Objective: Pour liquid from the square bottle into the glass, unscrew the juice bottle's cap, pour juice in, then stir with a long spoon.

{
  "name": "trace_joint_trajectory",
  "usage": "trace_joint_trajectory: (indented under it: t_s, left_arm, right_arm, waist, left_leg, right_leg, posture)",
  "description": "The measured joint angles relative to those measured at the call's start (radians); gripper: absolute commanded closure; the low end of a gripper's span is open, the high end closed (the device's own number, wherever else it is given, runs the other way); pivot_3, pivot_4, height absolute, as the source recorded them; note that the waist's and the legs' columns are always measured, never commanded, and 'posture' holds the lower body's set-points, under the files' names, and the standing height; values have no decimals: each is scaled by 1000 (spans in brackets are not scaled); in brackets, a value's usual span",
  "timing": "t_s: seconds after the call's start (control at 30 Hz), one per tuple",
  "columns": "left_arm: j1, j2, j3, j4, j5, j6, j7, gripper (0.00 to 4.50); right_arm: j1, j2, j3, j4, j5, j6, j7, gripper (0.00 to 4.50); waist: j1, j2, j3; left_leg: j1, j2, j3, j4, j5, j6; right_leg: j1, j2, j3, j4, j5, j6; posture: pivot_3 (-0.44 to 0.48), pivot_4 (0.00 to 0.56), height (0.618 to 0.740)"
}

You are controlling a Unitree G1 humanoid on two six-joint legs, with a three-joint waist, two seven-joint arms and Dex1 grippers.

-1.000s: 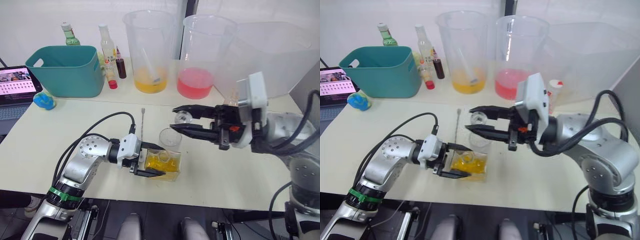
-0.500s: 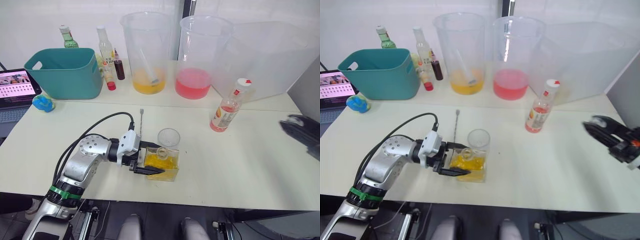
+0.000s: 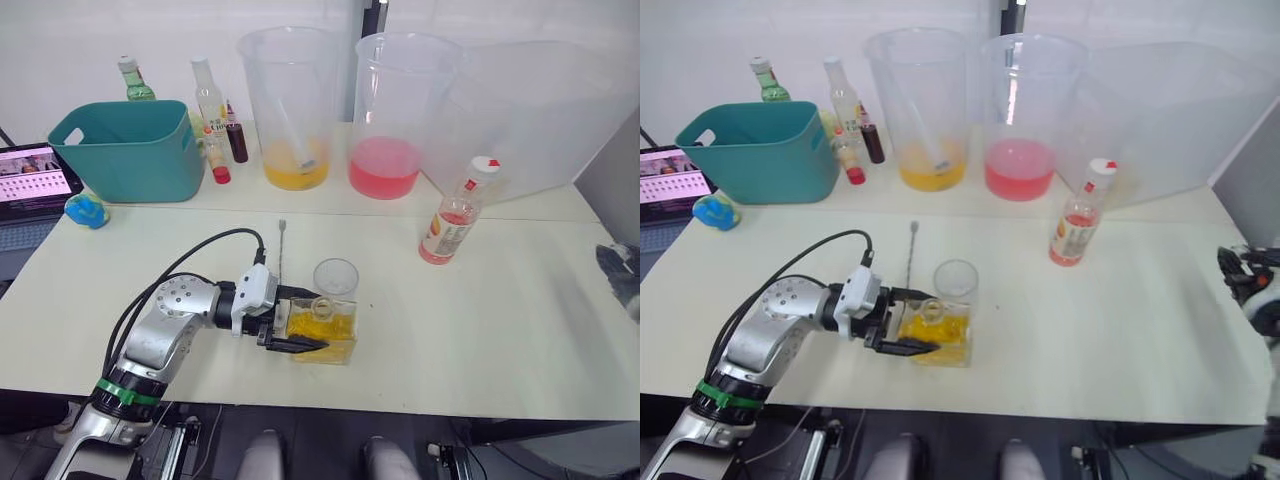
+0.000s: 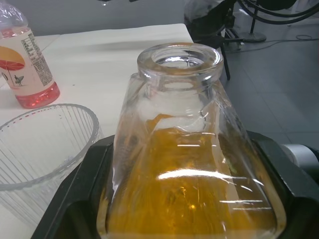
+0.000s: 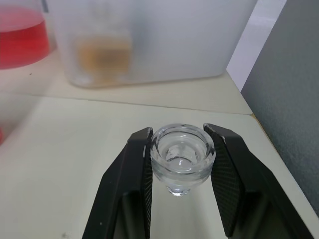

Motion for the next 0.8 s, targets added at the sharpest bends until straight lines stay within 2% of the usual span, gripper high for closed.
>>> trace_joint_trajectory:
  t_s: [0.17, 0.27, 0.4, 0.57, 0.8]
  left_arm:
    - [29, 2, 11, -34, 0, 9, 25, 1705]
    - [52, 3, 18, -57, 0, 10, 43, 1705]
    - [68, 10, 27, -73, 0, 10, 53, 1705]
    - [73, 11, 30, -75, -2, 10, 57, 1705]
    - [71, 11, 30, -76, -2, 15, 62, 1705]
  right_arm:
    - [-85, 133, 110, 25, -43, -1, -113, 3386]
    - [-121, 154, 139, 66, -92, -30, -198, 3386]
    - [-142, 187, 133, 118, -118, -62, -307, 3386]
    - [-167, 246, 128, 189, -115, -73, -374, 3386]
    - [-184, 300, 80, 242, -66, -129, -394, 3386]
  waist:
    - [-1, 1, 0]
    - [2, 2, 0]
    - [-4, 2, 0]
    - [-6, 2, 0]
    - [-5, 2, 0]
  left_leg:
    - [0, 0, 0, 0, 0, 0]
    - [0, 0, 0, 0, 0, 0]
    - [1, 0, 0, -1, 0, 0]
    - [1, 0, 0, -1, 0, 0]
    - [1, 0, 0, -1, 0, 0]
  right_leg:
    - [0, 0, 0, 0, 0, 0]
    - [0, -1, 0, 0, 0, 0]
    - [0, 0, 0, 0, 0, 0]
    - [0, 0, 1, 0, 0, 0]
    - [0, 0, 1, 0, 0, 0]
  posture:
    - [0, 150, 728]
    - [0, 150, 728]
    - [0, 150, 728]
    - [0, 150, 728]
    - [0, 150, 728]
